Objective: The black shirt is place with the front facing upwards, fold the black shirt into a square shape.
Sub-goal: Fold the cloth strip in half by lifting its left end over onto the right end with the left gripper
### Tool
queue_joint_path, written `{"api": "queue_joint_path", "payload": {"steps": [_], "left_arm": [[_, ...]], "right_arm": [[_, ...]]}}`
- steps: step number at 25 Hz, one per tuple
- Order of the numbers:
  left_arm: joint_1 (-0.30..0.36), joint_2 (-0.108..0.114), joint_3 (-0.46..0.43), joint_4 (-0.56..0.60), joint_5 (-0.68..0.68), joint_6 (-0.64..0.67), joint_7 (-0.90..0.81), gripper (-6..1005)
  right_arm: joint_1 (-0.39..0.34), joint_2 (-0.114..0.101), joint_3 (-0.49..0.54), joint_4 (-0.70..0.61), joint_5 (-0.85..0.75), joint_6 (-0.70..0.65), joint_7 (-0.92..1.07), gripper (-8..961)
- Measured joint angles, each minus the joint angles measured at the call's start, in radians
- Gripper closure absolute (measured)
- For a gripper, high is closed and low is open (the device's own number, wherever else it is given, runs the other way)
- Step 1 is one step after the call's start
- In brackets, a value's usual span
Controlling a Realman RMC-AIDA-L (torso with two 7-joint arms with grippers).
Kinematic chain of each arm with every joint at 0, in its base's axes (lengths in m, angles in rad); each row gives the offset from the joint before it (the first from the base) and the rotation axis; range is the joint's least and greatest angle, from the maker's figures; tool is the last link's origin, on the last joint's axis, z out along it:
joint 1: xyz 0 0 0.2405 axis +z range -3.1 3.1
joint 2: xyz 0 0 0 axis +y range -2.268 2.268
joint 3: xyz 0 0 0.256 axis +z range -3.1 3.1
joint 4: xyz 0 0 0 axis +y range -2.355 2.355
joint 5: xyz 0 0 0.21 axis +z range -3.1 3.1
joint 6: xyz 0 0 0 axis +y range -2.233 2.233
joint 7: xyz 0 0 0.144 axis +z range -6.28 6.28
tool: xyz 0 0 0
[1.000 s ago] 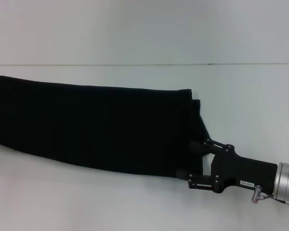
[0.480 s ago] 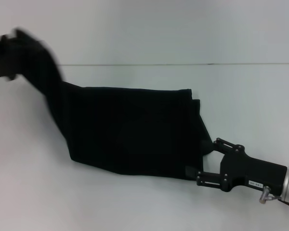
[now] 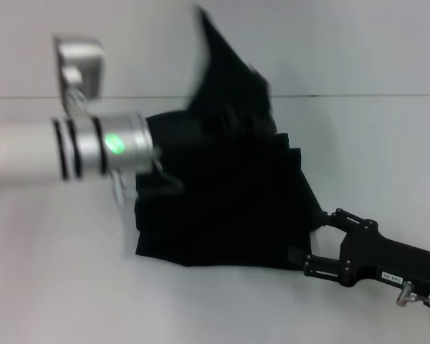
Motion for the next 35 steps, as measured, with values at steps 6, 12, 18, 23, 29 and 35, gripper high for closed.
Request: {"api": "queue_joint_path", "payload": {"steps": [6, 12, 18, 23, 29, 35], "left_arm": [[0.006, -0.012, 0.051, -0.249, 0.001, -0.133, 0.138, 943], [0.036, -0.016, 0.048, -0.273, 0.001, -0.154, 0.165, 943], [0.031, -0.013, 0.046, -0.275, 0.001, -0.138, 0.167, 942], [0.03, -0.012, 0.048, -0.27, 0.001, -0.123, 0.167, 941], [0.032, -0.012, 0.051, -0.27, 0.001, -0.117, 0.169, 940], [0.033, -0.013, 0.052, -0.269, 0.001, -0.111, 0.183, 939]], "right_arm": [[-0.004, 0.0, 0.001, 0.0, 0.0, 0.006, 0.012, 34], [-0.003, 0.0, 0.005, -0.002, 0.0, 0.014, 0.019, 34], [0.026, 0.009, 0.061, 0.0, 0.003, 0.098, 0.019, 34], [0.087, 0.011, 0.091, 0.011, 0.014, 0.22, 0.019, 35], [0.18, 0.014, 0.091, 0.042, 0.016, 0.368, 0.019, 35], [0.26, 0.016, 0.092, 0.086, 0.033, 0.493, 0.019, 35]]}}
